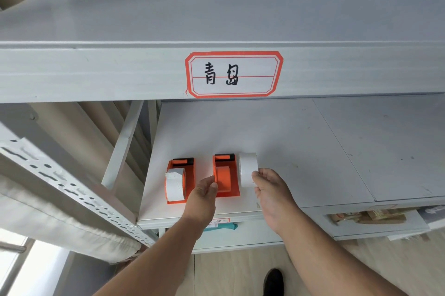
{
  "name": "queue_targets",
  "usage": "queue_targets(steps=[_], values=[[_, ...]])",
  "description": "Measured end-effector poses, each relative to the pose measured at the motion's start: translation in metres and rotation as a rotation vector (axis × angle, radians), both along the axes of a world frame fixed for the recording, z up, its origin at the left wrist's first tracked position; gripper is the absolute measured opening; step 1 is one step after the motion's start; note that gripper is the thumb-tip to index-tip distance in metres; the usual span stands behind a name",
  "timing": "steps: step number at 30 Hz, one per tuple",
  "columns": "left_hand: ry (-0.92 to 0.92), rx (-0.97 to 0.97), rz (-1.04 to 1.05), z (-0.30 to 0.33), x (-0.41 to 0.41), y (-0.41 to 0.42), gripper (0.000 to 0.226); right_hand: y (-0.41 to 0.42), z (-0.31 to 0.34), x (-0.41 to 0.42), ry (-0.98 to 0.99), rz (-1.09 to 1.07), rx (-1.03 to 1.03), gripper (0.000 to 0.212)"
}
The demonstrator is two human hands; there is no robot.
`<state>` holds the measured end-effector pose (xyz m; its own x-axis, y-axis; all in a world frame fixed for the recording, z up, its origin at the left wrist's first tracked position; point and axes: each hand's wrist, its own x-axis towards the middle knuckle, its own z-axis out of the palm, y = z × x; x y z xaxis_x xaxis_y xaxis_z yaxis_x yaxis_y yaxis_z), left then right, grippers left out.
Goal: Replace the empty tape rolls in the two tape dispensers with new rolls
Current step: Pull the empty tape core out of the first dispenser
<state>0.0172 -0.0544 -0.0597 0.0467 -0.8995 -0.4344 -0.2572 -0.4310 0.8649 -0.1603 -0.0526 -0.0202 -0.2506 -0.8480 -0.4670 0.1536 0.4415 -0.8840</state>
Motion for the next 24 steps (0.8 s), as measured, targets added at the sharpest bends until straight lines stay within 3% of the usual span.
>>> queue_targets(steps=[3, 5, 10, 13, 19, 24], values=[[-0.145, -0.171, 0.089, 0.023, -0.005, 0.021, 0.04, 0.005, 0.005, -0.001, -0.022, -0.015, 0.0, 0.01], [-0.116, -0.244, 0.12, 0.043, -0.014, 0.035, 0.039, 0.009, 0.007, -0.002, -0.043, -0.065, -0.032, 0.011], [0.111, -0.206, -0.14, 0.087, -0.06, 0.035, 0.053, 0.035, 0.018, -0.009, -0.111, -0.21, -0.085, 0.006], [0.21, -0.152, -0.273, 0.102, -0.095, 0.036, 0.058, 0.055, 0.025, -0.025, -0.035, -0.234, -0.103, 0.022], [0.238, -0.118, -0.442, 0.107, -0.17, 0.059, 0.053, 0.1, 0.046, -0.083, 0.071, -0.398, -0.101, 0.045], [0.223, -0.104, -0.62, 0.111, -0.248, 0.103, 0.053, 0.159, 0.062, -0.151, 0.097, -0.548, -0.1, 0.018]])
